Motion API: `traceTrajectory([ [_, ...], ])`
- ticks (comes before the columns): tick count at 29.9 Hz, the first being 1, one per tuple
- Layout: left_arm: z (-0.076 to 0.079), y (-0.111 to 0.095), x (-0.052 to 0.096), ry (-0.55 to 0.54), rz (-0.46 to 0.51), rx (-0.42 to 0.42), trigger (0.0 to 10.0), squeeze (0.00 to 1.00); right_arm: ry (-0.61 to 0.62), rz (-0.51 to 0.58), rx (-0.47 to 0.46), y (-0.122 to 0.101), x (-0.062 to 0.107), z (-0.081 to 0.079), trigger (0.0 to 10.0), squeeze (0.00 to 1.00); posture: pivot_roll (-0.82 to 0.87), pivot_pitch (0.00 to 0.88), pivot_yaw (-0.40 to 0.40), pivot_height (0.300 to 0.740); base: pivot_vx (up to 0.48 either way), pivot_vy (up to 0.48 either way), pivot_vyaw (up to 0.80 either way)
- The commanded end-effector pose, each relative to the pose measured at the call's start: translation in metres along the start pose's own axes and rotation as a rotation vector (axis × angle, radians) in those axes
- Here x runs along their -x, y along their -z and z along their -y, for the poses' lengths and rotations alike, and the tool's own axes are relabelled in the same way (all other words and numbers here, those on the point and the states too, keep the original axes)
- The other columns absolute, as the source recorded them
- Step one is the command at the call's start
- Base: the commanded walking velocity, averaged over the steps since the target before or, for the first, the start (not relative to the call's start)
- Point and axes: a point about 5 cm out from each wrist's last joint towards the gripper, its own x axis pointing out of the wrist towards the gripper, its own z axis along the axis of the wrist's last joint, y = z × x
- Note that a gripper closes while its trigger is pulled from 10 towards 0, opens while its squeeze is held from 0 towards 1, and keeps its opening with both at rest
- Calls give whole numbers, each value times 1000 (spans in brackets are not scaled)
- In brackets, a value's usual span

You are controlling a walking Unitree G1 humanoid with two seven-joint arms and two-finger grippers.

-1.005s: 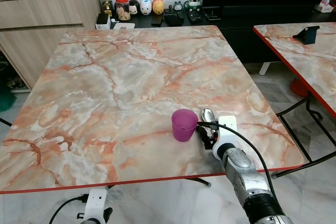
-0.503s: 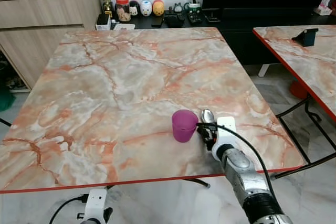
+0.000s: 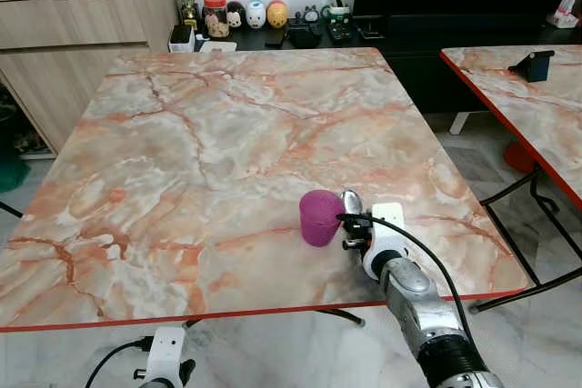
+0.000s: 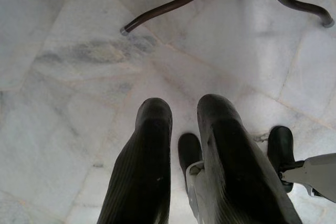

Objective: Setting the table

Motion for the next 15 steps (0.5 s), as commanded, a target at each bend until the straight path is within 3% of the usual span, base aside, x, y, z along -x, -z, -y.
traceTrajectory([
  [1, -1, 4, 1, 1, -20, 14, 10000, 0, 65, -55, 14, 13, 3, 10, 0, 0, 10, 0, -16, 740, 0, 0, 0],
  [7, -1, 3, 1, -2, -19, 8, 10000, 0, 143, -5, 75, 3, 6, 22, 0, 0, 9, 0, -16, 740, 0, 0, 0],
  [8, -1, 3, 1, -4, -18, 9, 10000, 0, 169, 1, 91, 1, 7, 25, 2471, 0, 9, 0, -16, 740, 0, 0, 0],
  [9, -1, 3, 1, -4, -18, 10, 10000, 0, 181, 2, 90, 0, 7, 27, 7216, 0, 9, 0, -16, 740, 0, 0, 0],
  [10, -1, 3, 1, -5, -18, 10, 10000, 0, 193, 2, 88, 0, 8, 28, 10000, 0, 9, 0, -16, 740, 0, 0, 0],
  [15, -1, 3, 1, -5, -18, 12, 10000, 0, 266, 45, 110, -6, 12, 37, 10000, 0, 8, 0, -20, 740, 0, 0, 0],
])
